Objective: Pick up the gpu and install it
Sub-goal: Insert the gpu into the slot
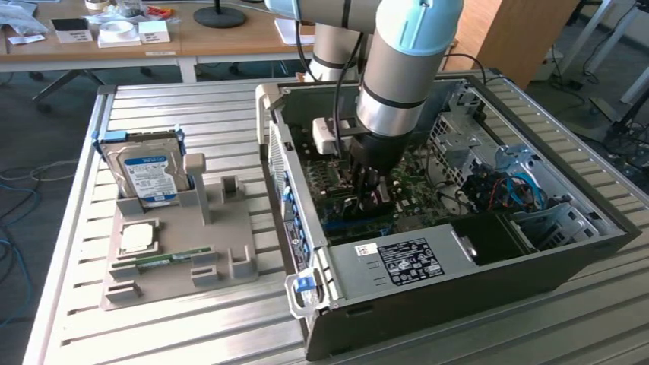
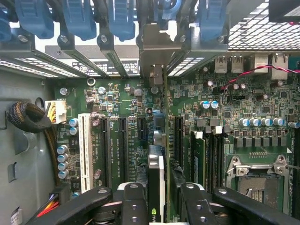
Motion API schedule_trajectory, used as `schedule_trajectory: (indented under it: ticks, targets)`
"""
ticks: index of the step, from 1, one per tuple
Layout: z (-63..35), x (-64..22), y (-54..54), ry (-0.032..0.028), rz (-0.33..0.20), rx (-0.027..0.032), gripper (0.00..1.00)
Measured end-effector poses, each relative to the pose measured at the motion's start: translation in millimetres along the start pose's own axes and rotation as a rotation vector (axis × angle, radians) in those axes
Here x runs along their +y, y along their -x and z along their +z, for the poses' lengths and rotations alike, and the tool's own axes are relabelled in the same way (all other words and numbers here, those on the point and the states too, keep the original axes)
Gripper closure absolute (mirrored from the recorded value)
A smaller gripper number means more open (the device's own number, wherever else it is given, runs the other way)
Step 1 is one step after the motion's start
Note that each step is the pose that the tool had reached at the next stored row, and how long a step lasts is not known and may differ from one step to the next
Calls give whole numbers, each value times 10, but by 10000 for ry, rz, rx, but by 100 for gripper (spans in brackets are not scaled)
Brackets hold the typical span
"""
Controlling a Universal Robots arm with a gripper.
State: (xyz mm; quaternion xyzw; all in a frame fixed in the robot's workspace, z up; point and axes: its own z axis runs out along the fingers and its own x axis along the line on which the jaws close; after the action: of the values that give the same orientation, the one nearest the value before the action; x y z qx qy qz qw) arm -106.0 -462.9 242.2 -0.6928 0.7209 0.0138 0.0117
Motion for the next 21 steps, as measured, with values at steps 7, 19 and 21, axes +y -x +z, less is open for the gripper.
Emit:
schedule_trajectory:
  ticks: [7,19,21]
  targets:
    - [0,0,0,0,0,0,66]
    - [-60,0,2,0,0,1,66]
    - [-87,1,3,0,1,0,66]
